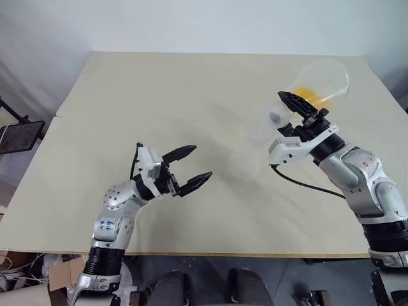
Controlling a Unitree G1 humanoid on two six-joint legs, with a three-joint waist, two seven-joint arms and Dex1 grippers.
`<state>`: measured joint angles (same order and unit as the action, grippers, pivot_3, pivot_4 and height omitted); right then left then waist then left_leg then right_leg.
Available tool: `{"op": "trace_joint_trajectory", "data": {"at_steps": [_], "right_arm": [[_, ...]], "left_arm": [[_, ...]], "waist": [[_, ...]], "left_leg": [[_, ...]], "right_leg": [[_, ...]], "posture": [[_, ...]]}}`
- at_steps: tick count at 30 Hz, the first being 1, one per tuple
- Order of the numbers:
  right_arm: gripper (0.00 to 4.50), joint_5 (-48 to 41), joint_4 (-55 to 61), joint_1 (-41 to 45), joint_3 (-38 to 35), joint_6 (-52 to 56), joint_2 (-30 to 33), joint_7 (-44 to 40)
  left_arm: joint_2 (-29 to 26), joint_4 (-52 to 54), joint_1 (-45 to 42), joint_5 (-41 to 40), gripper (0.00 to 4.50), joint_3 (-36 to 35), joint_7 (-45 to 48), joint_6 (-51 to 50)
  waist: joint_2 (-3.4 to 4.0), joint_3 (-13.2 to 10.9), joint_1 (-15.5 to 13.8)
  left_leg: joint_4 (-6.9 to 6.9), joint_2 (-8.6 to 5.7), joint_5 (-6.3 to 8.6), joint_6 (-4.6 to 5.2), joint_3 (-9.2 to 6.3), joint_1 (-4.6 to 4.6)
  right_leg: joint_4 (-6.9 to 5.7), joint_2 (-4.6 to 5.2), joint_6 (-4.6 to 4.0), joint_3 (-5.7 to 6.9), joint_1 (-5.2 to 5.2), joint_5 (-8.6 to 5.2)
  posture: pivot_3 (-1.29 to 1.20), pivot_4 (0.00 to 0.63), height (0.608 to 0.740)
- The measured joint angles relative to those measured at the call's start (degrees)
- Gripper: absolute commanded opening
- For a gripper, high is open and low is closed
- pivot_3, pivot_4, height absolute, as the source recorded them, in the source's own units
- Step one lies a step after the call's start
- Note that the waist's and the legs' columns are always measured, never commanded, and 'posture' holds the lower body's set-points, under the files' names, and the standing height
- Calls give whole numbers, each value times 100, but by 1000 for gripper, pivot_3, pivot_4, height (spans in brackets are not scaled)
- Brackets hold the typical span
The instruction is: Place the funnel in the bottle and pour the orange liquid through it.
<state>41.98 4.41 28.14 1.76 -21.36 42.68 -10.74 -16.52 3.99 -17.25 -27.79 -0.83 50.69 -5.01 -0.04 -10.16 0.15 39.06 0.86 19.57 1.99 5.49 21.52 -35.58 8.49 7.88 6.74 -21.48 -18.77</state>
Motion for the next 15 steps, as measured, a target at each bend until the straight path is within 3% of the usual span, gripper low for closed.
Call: {"op": "trace_joint_trajectory", "data": {"at_steps": [15], "right_arm": [[2469,248,-75,37,16,-88,129,276]], "left_arm": [[53,-12,-1,5,4500,24,-20,7]], "waist": [[0,0,1]], "left_leg": [[0,0,0,0,0,1]], "right_leg": [[1,0,0,0,0,0]], "posture": [[0,150,740]]}}
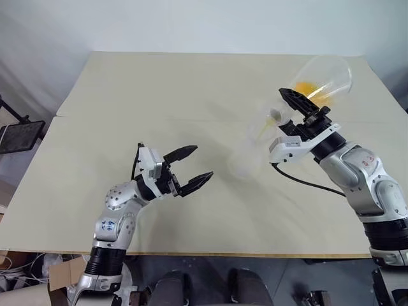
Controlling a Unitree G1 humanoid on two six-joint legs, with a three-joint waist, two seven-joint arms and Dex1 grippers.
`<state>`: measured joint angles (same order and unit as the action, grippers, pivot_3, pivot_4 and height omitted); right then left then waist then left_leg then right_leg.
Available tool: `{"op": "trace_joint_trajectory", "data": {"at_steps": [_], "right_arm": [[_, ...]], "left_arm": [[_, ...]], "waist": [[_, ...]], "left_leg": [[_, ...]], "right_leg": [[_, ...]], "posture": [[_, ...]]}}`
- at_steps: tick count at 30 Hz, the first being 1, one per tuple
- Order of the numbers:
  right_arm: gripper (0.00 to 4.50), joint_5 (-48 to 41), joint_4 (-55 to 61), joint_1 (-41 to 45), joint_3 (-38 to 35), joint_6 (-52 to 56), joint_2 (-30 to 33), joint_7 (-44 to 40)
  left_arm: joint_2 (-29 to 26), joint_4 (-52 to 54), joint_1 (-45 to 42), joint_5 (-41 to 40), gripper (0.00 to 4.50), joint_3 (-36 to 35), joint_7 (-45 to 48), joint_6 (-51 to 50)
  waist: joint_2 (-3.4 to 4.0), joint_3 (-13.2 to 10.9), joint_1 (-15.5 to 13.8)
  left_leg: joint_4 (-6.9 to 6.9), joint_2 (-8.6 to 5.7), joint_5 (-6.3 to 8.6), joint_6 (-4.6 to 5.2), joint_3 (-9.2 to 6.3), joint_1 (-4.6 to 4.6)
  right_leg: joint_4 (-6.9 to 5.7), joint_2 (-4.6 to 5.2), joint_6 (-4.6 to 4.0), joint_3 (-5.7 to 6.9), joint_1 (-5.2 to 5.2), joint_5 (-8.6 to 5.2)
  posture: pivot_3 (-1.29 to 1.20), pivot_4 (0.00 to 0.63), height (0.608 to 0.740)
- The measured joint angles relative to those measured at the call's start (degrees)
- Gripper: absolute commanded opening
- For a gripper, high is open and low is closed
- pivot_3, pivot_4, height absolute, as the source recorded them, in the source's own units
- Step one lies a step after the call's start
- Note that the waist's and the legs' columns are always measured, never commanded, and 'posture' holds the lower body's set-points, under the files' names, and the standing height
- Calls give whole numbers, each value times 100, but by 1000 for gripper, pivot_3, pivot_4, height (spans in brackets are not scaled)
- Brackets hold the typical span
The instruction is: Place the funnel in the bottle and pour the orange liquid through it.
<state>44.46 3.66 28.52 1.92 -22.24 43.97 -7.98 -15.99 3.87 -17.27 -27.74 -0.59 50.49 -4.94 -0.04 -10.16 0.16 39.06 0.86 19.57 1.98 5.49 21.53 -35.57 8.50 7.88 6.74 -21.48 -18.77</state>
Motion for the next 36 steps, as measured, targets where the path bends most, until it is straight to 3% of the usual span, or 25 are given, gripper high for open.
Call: {"op": "trace_joint_trajectory", "data": {"at_steps": [36], "right_arm": [[2469,498,-103,-1,174,55,54,309]], "left_arm": [[125,-6,-7,29,4500,61,-87,38]], "waist": [[0,0,3]], "left_leg": [[0,1,0,-1,1,0]], "right_leg": [[0,0,0,0,0,0]], "posture": [[0,150,740]]}}
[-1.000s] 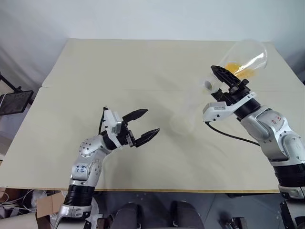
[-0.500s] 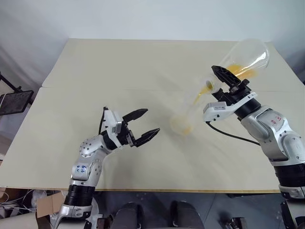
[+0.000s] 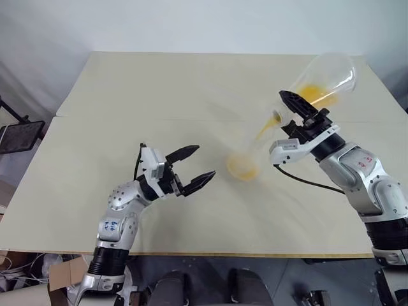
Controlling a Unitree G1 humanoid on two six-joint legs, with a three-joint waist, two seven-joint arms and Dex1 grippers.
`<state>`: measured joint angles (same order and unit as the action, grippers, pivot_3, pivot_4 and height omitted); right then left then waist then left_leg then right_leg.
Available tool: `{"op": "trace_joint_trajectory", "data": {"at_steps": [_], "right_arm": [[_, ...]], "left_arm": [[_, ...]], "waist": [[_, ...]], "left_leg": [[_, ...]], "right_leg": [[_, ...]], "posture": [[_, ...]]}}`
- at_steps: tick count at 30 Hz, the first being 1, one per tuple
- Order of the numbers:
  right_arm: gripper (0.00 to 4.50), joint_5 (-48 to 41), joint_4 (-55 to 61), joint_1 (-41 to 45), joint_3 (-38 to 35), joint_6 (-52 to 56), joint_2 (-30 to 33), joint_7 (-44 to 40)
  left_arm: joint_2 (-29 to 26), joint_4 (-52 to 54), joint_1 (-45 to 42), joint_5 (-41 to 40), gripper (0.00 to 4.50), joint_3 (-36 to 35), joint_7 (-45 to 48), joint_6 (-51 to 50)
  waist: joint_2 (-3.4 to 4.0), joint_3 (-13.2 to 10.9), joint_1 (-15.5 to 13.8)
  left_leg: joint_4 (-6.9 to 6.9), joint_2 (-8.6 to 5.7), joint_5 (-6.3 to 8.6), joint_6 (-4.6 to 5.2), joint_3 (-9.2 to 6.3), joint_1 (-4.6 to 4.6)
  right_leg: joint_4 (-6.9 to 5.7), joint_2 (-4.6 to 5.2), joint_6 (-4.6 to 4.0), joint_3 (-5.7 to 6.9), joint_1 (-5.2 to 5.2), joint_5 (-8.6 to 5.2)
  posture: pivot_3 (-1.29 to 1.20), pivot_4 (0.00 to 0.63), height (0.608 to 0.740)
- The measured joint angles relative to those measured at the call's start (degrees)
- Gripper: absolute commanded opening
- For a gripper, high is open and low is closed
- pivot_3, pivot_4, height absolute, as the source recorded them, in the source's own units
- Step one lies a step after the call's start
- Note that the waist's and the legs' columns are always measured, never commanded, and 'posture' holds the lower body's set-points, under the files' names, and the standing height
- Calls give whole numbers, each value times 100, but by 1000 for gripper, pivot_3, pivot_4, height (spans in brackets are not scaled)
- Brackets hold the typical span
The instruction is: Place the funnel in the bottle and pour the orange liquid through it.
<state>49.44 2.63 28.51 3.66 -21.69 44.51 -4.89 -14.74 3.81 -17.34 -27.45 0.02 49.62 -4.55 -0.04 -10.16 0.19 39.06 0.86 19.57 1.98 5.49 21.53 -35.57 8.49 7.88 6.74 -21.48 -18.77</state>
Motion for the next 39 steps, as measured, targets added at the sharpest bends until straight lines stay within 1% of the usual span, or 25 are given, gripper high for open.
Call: {"op": "trace_joint_trajectory", "data": {"at_steps": [28,39], "right_arm": [[2469,117,1,0,6,24,95,77],[2469,229,2,0,7,17,134,282]], "left_arm": [[56,0,0,28,4500,62,-24,48],[71,0,20,29,4500,62,-35,53]], "waist": [[0,0,-2],[0,0,0]], "left_leg": [[0,0,0,0,0,0],[0,0,0,0,0,0]], "right_leg": [[0,0,0,0,0,0],[0,0,0,0,0,0]], "posture": [[0,150,740],[0,150,740]]}}
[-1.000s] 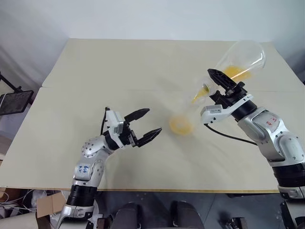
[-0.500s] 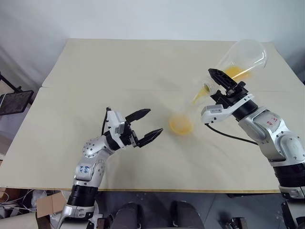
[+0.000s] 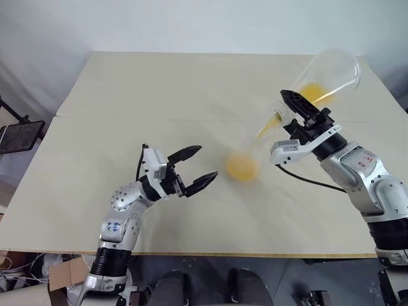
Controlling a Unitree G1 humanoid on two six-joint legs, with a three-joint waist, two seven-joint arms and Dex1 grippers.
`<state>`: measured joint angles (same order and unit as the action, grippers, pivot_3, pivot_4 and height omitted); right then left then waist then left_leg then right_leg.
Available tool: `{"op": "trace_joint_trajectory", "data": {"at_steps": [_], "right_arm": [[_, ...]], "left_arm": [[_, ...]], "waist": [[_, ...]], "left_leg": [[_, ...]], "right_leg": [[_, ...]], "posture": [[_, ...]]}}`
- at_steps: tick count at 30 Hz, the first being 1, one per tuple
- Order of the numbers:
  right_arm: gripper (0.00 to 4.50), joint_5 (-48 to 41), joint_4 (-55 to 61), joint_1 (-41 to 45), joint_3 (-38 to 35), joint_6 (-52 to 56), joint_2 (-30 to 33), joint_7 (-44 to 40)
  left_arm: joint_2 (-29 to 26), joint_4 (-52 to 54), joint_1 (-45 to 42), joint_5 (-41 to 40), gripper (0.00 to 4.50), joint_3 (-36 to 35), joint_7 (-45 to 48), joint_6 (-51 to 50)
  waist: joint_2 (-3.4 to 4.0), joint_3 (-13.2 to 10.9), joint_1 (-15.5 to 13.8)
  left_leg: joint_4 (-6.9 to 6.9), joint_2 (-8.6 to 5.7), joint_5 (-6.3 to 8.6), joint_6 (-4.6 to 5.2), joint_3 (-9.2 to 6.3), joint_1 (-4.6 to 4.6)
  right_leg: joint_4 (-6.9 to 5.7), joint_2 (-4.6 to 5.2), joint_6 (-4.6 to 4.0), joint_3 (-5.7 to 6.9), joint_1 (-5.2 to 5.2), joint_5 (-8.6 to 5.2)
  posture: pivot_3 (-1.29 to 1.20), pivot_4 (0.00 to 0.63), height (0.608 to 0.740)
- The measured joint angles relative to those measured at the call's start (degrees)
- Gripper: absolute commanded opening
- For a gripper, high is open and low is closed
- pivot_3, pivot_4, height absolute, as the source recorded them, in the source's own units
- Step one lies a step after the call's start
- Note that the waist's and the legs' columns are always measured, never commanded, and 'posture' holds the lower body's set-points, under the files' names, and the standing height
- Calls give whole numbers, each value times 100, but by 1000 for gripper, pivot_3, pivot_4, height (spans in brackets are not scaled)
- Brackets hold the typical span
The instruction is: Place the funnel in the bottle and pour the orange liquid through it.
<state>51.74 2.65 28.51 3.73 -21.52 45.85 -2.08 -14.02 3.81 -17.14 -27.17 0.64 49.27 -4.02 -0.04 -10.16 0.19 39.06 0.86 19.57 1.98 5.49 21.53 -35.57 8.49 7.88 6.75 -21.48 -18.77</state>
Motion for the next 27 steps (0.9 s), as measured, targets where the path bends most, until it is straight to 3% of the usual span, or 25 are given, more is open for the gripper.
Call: {"op": "trace_joint_trajectory", "data": {"at_steps": [27], "right_arm": [[2469,127,0,70,6,-97,7,126]], "left_arm": [[67,-1,5,2,4500,40,-92,142]], "waist": [[0,0,0]], "left_leg": [[0,0,0,0,0,0]], "right_leg": [[0,0,0,0,0,0]], "posture": [[0,150,740]]}}
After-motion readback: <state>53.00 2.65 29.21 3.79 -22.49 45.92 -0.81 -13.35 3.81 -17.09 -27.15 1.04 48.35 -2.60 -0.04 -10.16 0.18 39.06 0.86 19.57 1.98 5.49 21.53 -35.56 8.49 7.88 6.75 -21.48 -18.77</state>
